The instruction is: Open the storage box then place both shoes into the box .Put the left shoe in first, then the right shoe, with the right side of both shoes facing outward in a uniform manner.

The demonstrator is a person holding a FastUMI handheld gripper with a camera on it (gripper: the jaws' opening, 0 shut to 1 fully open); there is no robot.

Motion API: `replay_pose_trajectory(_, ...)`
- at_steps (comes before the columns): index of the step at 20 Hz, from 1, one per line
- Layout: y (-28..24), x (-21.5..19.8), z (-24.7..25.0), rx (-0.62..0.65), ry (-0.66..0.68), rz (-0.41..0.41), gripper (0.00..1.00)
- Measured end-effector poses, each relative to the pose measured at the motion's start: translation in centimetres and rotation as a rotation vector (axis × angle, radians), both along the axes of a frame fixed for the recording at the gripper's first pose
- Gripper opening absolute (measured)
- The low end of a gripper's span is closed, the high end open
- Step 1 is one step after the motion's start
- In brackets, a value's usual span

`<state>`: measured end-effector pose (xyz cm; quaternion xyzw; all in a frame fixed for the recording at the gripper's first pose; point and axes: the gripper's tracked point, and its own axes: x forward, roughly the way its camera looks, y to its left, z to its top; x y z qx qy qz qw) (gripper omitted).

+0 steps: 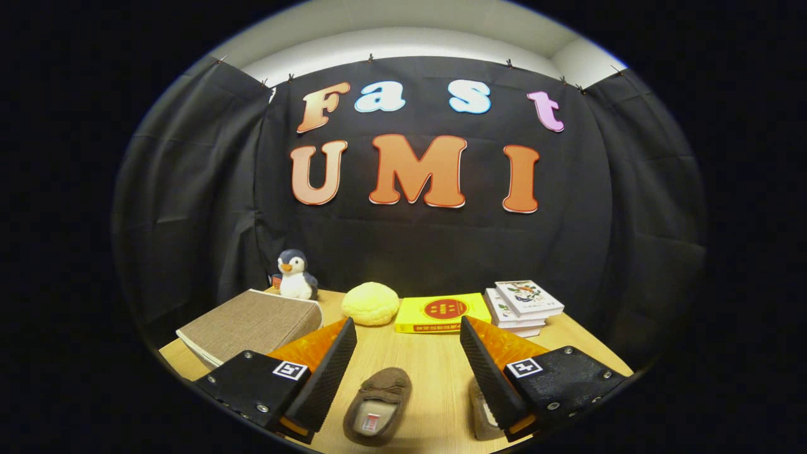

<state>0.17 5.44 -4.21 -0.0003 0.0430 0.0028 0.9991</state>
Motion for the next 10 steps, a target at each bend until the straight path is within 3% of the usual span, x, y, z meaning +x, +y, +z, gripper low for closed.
replay_pose_trajectory(6,3.0,2.3,-3.5,0.252,0.096,0.208,0.99)
replay_pose_trajectory(10,6.8,2.6,-6.1,0.512,0.249,0.430,0.98)
